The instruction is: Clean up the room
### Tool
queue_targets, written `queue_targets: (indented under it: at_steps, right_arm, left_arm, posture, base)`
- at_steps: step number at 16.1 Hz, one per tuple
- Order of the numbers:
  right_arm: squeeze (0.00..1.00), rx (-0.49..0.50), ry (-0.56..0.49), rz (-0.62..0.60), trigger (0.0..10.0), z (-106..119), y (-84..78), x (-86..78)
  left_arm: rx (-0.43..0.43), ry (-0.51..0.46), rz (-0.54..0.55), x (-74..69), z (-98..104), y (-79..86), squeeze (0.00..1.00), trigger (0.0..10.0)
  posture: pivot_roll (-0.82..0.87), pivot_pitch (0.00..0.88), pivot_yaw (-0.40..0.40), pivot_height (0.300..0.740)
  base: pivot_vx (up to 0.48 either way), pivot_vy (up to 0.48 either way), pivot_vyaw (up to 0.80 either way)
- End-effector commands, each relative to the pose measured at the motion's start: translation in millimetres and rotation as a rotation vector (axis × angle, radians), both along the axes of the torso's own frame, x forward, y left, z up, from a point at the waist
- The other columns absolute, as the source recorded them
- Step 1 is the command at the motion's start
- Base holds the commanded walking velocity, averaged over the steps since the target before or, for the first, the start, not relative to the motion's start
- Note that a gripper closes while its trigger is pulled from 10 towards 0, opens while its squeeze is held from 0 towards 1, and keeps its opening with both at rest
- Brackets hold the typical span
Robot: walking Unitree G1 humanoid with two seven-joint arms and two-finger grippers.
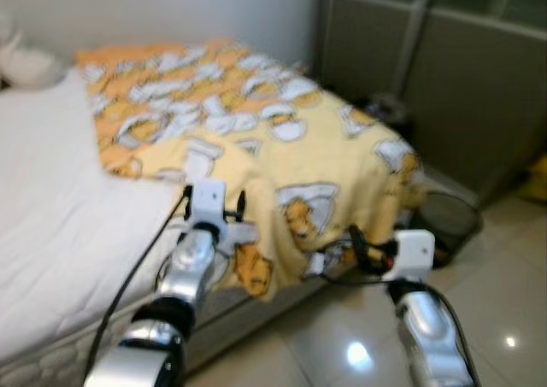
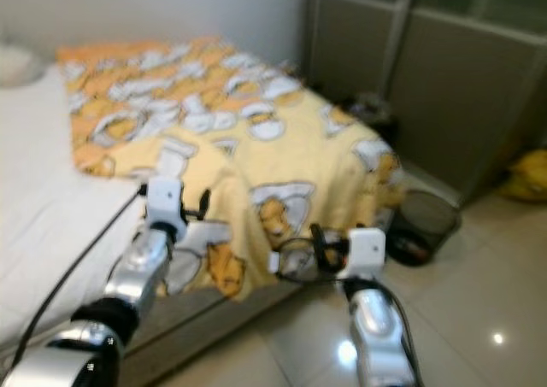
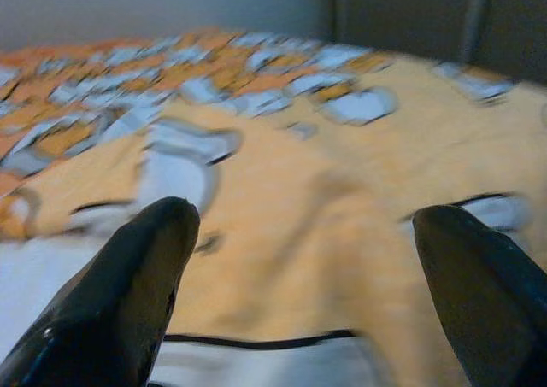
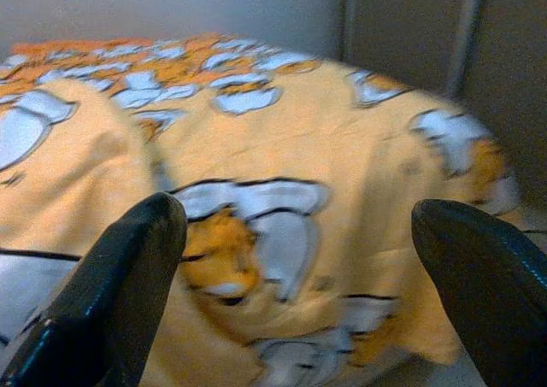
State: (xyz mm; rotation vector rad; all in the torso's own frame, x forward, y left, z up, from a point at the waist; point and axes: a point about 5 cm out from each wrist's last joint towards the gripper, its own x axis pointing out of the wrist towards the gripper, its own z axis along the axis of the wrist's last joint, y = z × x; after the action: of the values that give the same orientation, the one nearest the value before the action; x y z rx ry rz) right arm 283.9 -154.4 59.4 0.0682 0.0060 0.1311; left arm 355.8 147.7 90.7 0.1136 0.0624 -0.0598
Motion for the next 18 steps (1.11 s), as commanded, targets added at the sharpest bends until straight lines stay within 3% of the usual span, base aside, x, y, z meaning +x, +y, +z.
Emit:
queue_targets:
  at_steps: [1, 6, 9, 10, 11, 12, 14, 18]
  right_arm:
    - [0.00, -0.009, -0.004, -0.012, 10.0, 2, -5.1, -0.6]
    - [0.00, -0.023, 0.014, -0.012, 10.0, -2, -10.8, -9.4]
    - [0.00, -0.047, 0.037, 0.021, 10.0, -5, -13.0, -21.0]
    - [0.00, -0.061, 0.072, 0.048, 10.0, -10, -15.7, -31.5]
    - [0.00, -0.066, 0.092, 0.060, 10.0, -13, -18.0, -38.2]
    - [0.00, -0.080, 0.113, 0.080, 10.0, -17, -19.8, -47.5]
    - [0.00, -0.072, 0.127, 0.073, 10.0, -18, -21.9, -53.9]
    - [0.00, -0.108, 0.162, 0.120, 10.0, -12, -24.6, -74.0]
  left_arm:
    - [0.002, -0.005, -0.002, 2.4, 3, -2.6, 0.00, 10.0]
    - [0.002, 0.023, 0.052, 3.5, 1, 13.3, 0.00, 10.0]
    - [0.124, 0.096, 0.082, -1.0, -11, 30.1, 0.00, 10.0]
    - [0.066, 0.166, 0.105, -3.7, -19, 39.6, 0.00, 10.0]
    - [0.029, 0.189, 0.113, -5.3, -23, 41.7, 0.00, 10.0]
    - [0.058, 0.185, 0.072, -8.0, -27, 35.7, 0.00, 10.0]
    - [0.039, 0.185, 0.072, -11.2, -31, 32.8, 0.00, 10.0]
    - [0.101, 0.163, 0.184, -20.0, -38, 44.8, 0.00, 10.0]
  posture:
    - [0.03, 0.000, 0.013, 0.731]
    - [0.02, 0.000, 0.007, 0.731]
    - [0.01, 0.000, -0.023, 0.731]
    - [-0.01, 0.010, -0.066, 0.731]
    - [-0.01, 0.019, -0.072, 0.731]
    - [-0.05, 0.072, -0.085, 0.731]
    - [-0.07, 0.105, -0.095, 0.731]
    - [-0.14, 0.165, -0.164, 0.731]
  base:
    - [0.345, 0.334, 0.00]
    - [0.346, 0.332, 0.00]
    - [0.000, 0.000, 0.00]
    - [0.000, 0.000, 0.00]
    - [0.000, 0.000, 0.00]
    - [0.000, 0.000, 0.00]
    - [0.000, 0.000, 0.00]
    - [0.000, 0.000, 0.00]
